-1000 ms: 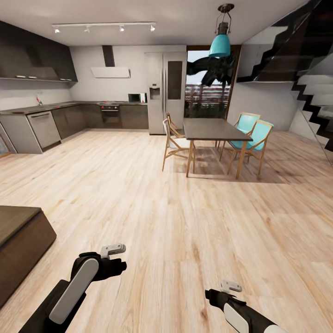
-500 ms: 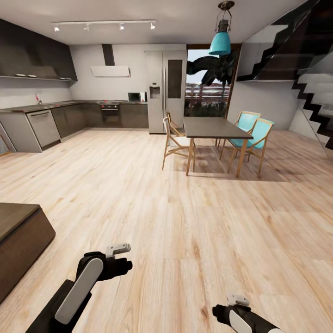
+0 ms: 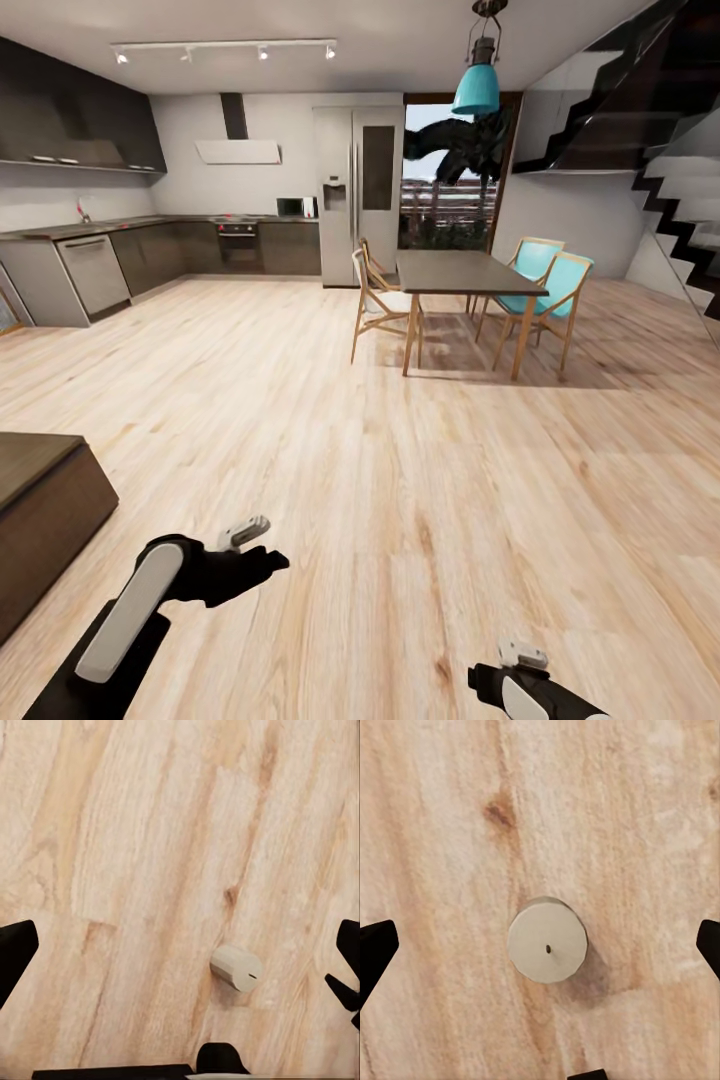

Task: Place each of the two pumpkins and all three candles from the living room inside a cabinet in the living room (use any cabinet), then make sure every cabinet is closed, and position the cauldron so it is next to a table in the living room.

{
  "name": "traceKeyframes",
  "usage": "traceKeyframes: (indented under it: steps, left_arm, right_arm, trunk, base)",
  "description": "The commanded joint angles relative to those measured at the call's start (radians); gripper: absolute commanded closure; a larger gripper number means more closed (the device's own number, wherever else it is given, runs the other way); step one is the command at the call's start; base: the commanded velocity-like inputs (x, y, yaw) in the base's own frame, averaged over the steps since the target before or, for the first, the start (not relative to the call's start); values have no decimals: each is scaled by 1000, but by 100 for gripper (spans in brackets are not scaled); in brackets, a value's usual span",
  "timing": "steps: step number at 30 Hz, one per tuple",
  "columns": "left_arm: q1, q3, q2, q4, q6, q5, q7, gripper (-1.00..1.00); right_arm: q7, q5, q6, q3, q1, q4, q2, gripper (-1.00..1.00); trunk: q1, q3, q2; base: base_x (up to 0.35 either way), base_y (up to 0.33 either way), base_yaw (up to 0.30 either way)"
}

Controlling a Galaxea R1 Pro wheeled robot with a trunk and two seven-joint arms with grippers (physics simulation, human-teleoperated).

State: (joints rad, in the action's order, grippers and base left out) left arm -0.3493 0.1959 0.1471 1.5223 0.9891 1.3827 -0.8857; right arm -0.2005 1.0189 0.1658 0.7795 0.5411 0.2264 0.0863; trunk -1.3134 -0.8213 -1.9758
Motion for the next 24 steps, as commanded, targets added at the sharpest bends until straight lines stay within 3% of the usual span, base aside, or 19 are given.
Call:
traceKeyframes:
  steps: [1, 5, 11, 24]
  left_arm:
    - [-1, -1, 3, 1, 1, 18, -10, -100]
    - [-1, 0, 6, 1, 2, 43, 2, -100]
    - [-1, 5, 11, -3, 2, 73, 112, -100]
    - [0, -2, 10, -5, 2, 78, 135, -100]
  right_arm:
    - [-8, 6, 3, 7, 0, 4, 1, -100]
    - [-8, 7, -10, 6, 0, 4, 1, -100]
    - [-8, 7, -30, 7, 0, 4, 1, -100]
    - [-8, 9, -43, 7, 0, 4, 1, -100]
  trunk:
    - [-4, -4, -8]
    - [-19, -17, -36]
    - [-42, -36, -78]
    - [-92, -76, -169]
  base:
    - [0, 0, 0]
    - [0, 0, 0]
    - [0, 0, 0]
    - [0, 0, 0]
